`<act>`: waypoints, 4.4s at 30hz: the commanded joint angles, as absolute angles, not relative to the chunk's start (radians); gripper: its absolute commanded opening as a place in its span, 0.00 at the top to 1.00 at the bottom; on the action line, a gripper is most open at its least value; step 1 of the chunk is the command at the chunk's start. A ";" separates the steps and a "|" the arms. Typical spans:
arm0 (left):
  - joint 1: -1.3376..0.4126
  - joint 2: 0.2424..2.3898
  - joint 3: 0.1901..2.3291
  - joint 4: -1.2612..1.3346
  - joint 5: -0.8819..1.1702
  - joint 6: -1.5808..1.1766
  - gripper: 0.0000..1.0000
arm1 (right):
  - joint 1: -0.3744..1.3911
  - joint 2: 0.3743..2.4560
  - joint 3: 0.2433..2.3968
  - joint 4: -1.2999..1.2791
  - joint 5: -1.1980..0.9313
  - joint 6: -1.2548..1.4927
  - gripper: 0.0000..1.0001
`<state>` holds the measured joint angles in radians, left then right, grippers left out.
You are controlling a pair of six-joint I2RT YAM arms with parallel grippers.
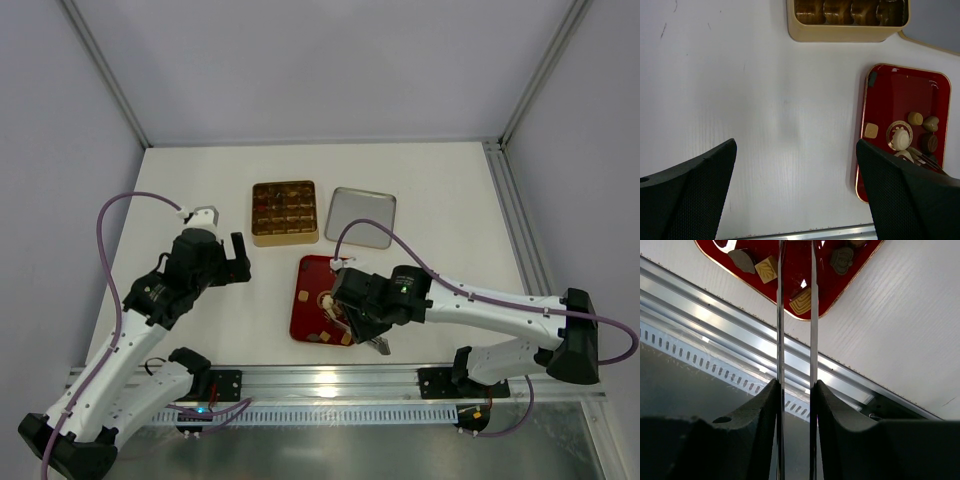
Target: Pack the chocolate
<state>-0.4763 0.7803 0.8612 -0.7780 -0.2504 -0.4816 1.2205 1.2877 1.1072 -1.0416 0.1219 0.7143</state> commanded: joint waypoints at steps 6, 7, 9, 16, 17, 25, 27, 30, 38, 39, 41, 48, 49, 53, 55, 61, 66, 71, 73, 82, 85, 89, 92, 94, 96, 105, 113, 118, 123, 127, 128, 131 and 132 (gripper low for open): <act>-0.472 0.767 0.862 -0.758 -0.256 -0.477 0.00 | 1.226 1.281 1.166 -1.061 0.175 0.713 0.71; -0.472 0.767 0.862 -0.758 -0.256 -0.477 0.00 | 1.226 1.279 1.179 -1.066 0.186 0.712 0.71; -0.472 0.767 0.861 -0.756 -0.256 -0.479 0.00 | 1.226 1.276 1.192 -1.080 0.190 0.709 0.71; -0.472 0.765 0.862 -0.758 -0.258 -0.477 0.00 | 1.226 1.269 1.213 -1.088 0.193 0.703 0.71; -0.472 0.767 0.862 -0.756 -0.258 -0.479 0.00 | 1.226 1.269 1.215 -1.089 0.196 0.701 0.71; -0.472 0.767 0.861 -0.756 -0.258 -0.477 0.00 | 1.226 1.262 1.213 -1.075 0.192 0.699 0.71; -0.472 0.767 0.862 -0.756 -0.258 -0.477 0.00 | 1.226 1.256 1.216 -1.068 0.193 0.699 0.71; -0.472 0.769 0.862 -0.758 -0.258 -0.477 0.00 | 1.224 1.252 1.229 -1.066 0.215 0.698 0.72; -0.472 0.764 0.862 -0.758 -0.261 -0.479 0.00 | 1.192 1.289 1.299 -1.019 0.224 0.657 0.71; -0.472 0.764 0.862 -0.758 -0.259 -0.479 0.00 | 1.187 1.298 1.310 -1.006 0.225 0.650 0.72; -0.472 0.764 0.862 -0.758 -0.259 -0.477 0.00 | 1.172 1.305 1.318 -0.999 0.219 0.638 0.71; -0.472 0.762 0.861 -0.758 -0.259 -0.477 0.00 | 1.137 1.322 1.324 -0.947 0.199 0.620 0.71; -0.472 0.765 0.862 -0.758 -0.259 -0.477 0.00 | 1.134 1.324 1.322 -0.937 0.199 0.618 0.71; -0.472 0.764 0.862 -0.758 -0.258 -0.477 0.00 | 1.101 1.336 1.333 -0.907 0.193 0.603 0.71; -0.472 0.764 0.862 -0.756 -0.258 -0.477 0.00 | 1.075 1.341 1.353 -0.893 0.192 0.583 0.71; -0.472 0.765 0.862 -0.758 -0.258 -0.477 0.00 | 0.996 1.416 1.446 -0.838 0.184 0.511 0.71; -0.472 0.767 0.862 -0.758 -0.256 -0.477 0.00 | 0.907 1.520 1.564 -0.790 0.172 0.446 0.71; -0.472 0.772 0.862 -0.758 -0.258 -0.477 0.00 | 0.839 1.653 1.672 -0.753 0.143 0.407 0.72; -0.472 0.773 0.862 -0.756 -0.258 -0.477 0.00 | 0.815 1.696 1.723 -0.738 0.134 0.397 0.71; -0.472 0.778 0.862 -0.756 -0.261 -0.476 0.00 | 0.766 1.899 1.885 -0.732 0.101 0.380 0.71; -0.472 0.779 0.862 -0.758 -0.261 -0.477 0.00 | 0.764 1.931 1.899 -0.724 0.098 0.379 0.71; -0.472 0.778 0.861 -0.758 -0.261 -0.476 0.00 | 0.756 1.956 1.898 -0.719 0.103 0.383 0.71; -0.472 0.779 0.862 -0.755 -0.258 -0.477 0.00 | 0.755 1.962 1.887 -0.715 0.112 0.387 0.71; -0.472 0.779 0.862 -0.756 -0.258 -0.476 0.00 | 0.753 1.967 1.885 -0.710 0.117 0.388 0.71; -0.472 0.781 0.862 -0.756 -0.256 -0.476 0.00 | 0.752 1.971 1.884 -0.707 0.118 0.388 0.70; -0.472 0.781 0.862 -0.755 -0.258 -0.476 0.00 | 0.750 1.983 1.881 -0.710 0.118 0.390 0.64; -0.472 0.778 0.862 -0.756 -0.261 -0.476 0.00 | 0.749 1.980 1.882 -0.710 0.110 0.388 0.56; -0.472 0.775 0.862 -0.756 -0.259 -0.477 0.00 | 0.749 1.970 1.884 -0.715 0.109 0.390 0.54; -0.472 0.775 0.862 -0.755 -0.255 -0.476 0.00 | 0.730 1.908 1.878 -0.730 0.127 0.388 0.55; -0.472 0.770 0.862 -0.755 -0.252 -0.476 0.00 | 0.654 1.804 1.798 -0.727 0.123 0.391 0.54; -0.472 0.770 0.862 -0.755 -0.253 -0.476 0.00 | 0.629 1.743 1.734 -0.707 0.108 0.397 0.54; -0.472 0.761 0.861 -0.752 -0.249 -0.476 0.00 | 0.514 1.666 1.601 -0.670 0.089 0.411 0.54; -0.472 0.759 0.861 -0.752 -0.245 -0.474 0.00 | 0.485 1.626 1.574 -0.667 0.103 0.408 0.53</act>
<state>-0.4763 0.7769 0.8612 -0.7776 -0.2497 -0.4812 0.5770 1.7592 1.6508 -0.7185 0.0860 0.3981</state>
